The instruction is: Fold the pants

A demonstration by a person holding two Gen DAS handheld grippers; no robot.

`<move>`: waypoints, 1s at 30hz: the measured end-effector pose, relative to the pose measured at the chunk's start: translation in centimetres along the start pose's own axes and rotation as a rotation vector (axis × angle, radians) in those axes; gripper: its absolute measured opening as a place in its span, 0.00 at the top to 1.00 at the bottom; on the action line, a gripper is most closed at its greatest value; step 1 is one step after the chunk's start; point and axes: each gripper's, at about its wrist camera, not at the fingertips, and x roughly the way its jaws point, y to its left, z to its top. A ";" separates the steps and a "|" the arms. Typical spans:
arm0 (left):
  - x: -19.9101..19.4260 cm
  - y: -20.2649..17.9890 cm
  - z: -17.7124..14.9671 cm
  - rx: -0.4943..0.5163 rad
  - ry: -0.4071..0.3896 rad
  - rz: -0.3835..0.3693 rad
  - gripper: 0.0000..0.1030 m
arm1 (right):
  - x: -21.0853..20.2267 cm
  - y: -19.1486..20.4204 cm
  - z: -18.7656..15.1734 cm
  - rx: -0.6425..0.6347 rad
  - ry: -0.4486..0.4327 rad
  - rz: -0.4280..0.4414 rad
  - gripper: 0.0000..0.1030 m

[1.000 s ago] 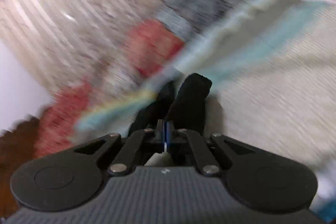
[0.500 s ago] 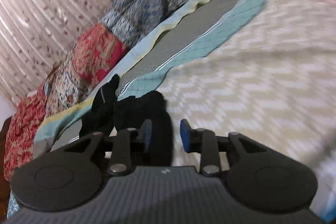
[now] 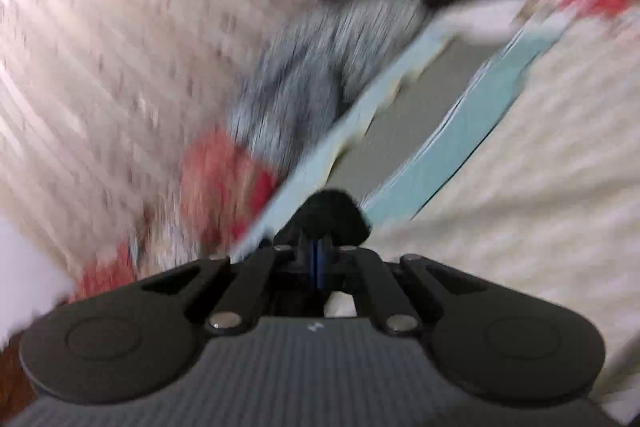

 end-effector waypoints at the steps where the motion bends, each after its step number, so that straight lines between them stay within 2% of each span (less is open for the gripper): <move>1: -0.3 0.1 -0.2 0.004 0.020 -0.017 0.89 | -2.9 -1.3 1.1 0.001 -0.050 -0.031 0.96; 3: -0.6 -0.4 -1.2 0.020 0.081 -0.084 0.89 | -7.5 -4.3 2.6 0.024 -0.107 -0.084 0.96; 4: -0.5 -0.8 -1.8 0.043 0.097 -0.092 0.89 | -9.8 -6.2 2.9 0.054 -0.119 -0.109 0.96; 6: 0.2 -2.2 -3.8 0.136 0.146 -0.065 0.88 | -13.1 -8.9 2.4 0.085 -0.134 -0.193 0.96; 7: 0.8 -2.6 -4.7 0.177 0.168 -0.042 0.85 | -14.4 -10.5 1.8 0.104 -0.124 -0.261 0.95; 8: 1.3 -2.9 -5.5 0.219 0.192 -0.012 0.77 | -15.1 -12.2 1.2 0.135 -0.103 -0.316 0.91; 9: 1.8 -3.2 -6.4 0.267 0.220 0.027 0.74 | -16.1 -14.0 0.5 0.188 -0.087 -0.368 0.88; 10: 2.0 -3.3 -7.0 0.308 0.246 0.059 0.65 | -17.1 -15.7 -0.3 0.251 -0.077 -0.417 0.63; 11: 1.8 -3.4 -7.4 0.336 0.262 0.064 0.59 | -18.3 -17.4 -1.0 0.329 -0.074 -0.462 0.43; 12: 1.2 -3.2 -7.5 0.354 0.265 0.048 0.59 | -19.6 -18.5 -1.7 0.411 -0.103 -0.496 0.30; 14: -1.0 -2.8 -6.7 0.366 0.235 0.001 0.56 | -23.5 -19.7 -2.7 0.521 -0.255 -0.557 0.37; 16: -3.4 -2.5 -4.4 0.350 0.141 -0.024 0.47 | -26.8 -19.1 -2.6 0.492 -0.383 -0.657 0.42; 17: -4.0 -2.7 -3.0 0.347 0.089 -0.016 0.45 | -27.6 -18.2 -2.5 0.465 -0.421 -0.679 0.44; 19: -3.7 -4.1 0.1 0.383 0.016 0.027 0.45 | -27.6 -16.0 -1.5 0.363 -0.420 -0.613 0.49; 21: -2.0 -6.5 2.9 0.474 -0.053 0.054 0.41 | -26.1 -13.0 -0.5 0.238 -0.364 -0.521 0.49; 23: 0.7 -8.6 4.8 0.568 -0.107 0.048 0.09 | -22.4 -9.5 0.3 0.108 -0.234 -0.378 0.49; 24: 2.7 -9.8 6.0 0.600 -0.127 0.040 0.05 | -19.9 -7.5 0.3 0.046 -0.141 -0.304 0.49; 27: 9.3 -12.2 8.4 0.631 -0.106 0.014 0.05 | -12.6 -2.4 -1.1 -0.099 0.105 -0.095 0.49; 30: 15.0 -12.9 9.5 0.569 -0.004 -0.024 0.05 | -4.5 1.8 -2.8 -0.216 0.250 0.020 0.49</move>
